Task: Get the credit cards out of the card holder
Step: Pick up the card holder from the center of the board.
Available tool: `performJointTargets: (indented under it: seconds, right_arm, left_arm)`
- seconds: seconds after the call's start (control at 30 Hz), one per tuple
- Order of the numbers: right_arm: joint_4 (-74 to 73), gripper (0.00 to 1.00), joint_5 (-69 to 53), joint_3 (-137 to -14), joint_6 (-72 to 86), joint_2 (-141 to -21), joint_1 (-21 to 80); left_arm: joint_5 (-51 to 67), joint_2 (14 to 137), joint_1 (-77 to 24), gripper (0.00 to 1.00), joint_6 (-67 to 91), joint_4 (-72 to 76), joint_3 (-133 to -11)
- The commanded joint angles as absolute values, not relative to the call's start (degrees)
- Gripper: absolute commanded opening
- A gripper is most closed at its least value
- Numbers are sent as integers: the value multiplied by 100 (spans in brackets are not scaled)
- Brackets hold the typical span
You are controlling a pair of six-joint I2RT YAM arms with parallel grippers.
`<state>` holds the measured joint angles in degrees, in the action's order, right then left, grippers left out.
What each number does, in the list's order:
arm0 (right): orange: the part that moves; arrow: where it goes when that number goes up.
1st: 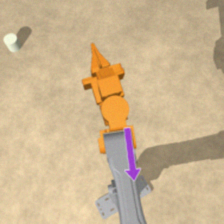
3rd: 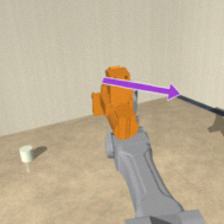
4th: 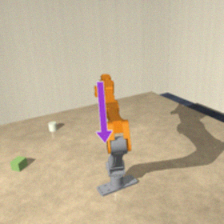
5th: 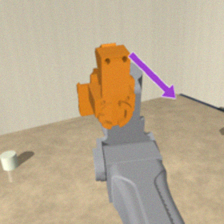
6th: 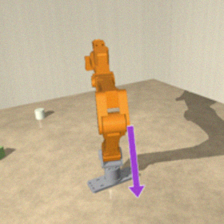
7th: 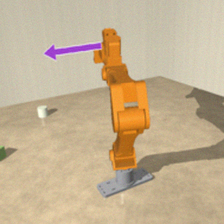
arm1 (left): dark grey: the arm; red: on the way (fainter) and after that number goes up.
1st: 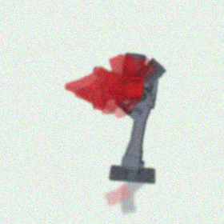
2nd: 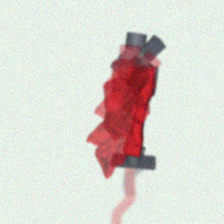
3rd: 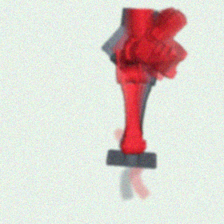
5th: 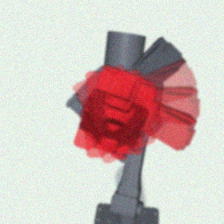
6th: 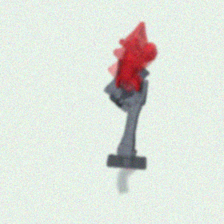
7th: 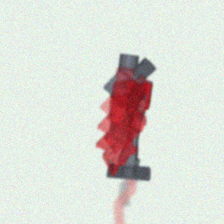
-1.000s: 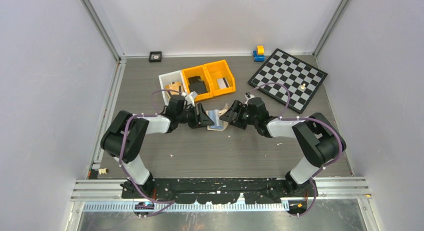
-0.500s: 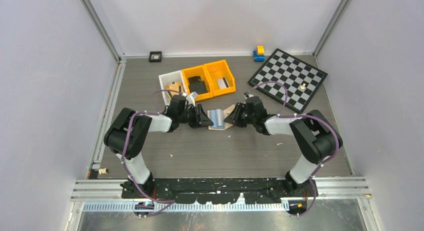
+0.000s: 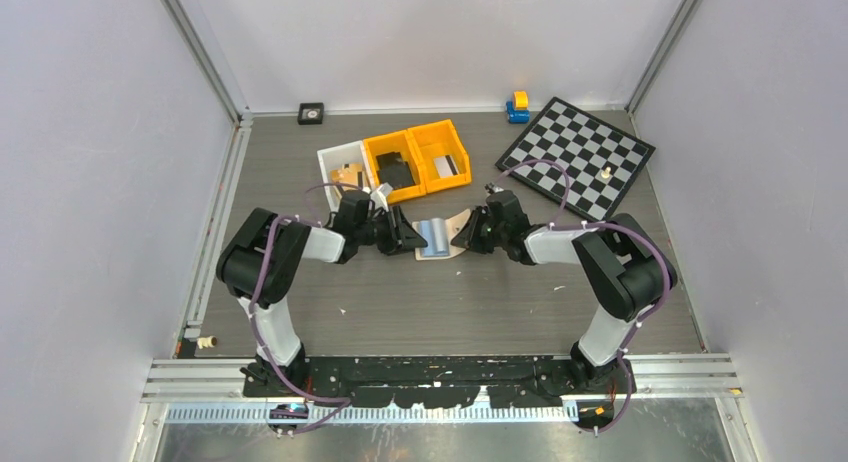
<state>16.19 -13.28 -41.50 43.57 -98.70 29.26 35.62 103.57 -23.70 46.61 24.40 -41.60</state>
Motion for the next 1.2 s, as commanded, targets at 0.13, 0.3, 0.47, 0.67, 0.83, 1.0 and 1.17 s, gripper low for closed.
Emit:
performJointTargets:
  seconds: [0.13, 0.3, 0.47, 0.67, 0.83, 1.0, 1.17]
  right_arm:
    - [1724, 14, -1432, -4338, 4323, -9999, 3052]
    - [1735, 14, -1446, -4317, 4332, -9943, 3058]
    - [1828, 14, -1495, -4260, 4371, -9865, 3051]
    - [2250, 15, -1558, -4101, 4532, -9813, 3059]
    - [2787, 15, -1518, -3846, 4795, -9764, 3080]
    - [2990, 15, -1371, -3654, 4900, -9646, 3084]
    - [3138, 15, -1410, -3580, 5009, -9608, 3079]
  left_arm:
    - [4068, 10562, -2313, 33, 5391, 4314, -3928]
    - [4121, 10371, -2289, 23, 5431, 4511, -3811]
    - [4154, 10245, -2285, 31, 5475, 4619, -3724]
    - [3394, 10194, -2487, 26, 5555, 4343, -3558]
    - [2848, 9876, -2616, 15, 5179, 3465, -3717]
    - [2763, 9454, -2619, 19, 4993, 3698, -3407]
    - [3052, 9445, -2663, 30, 4897, 3645, -3513]
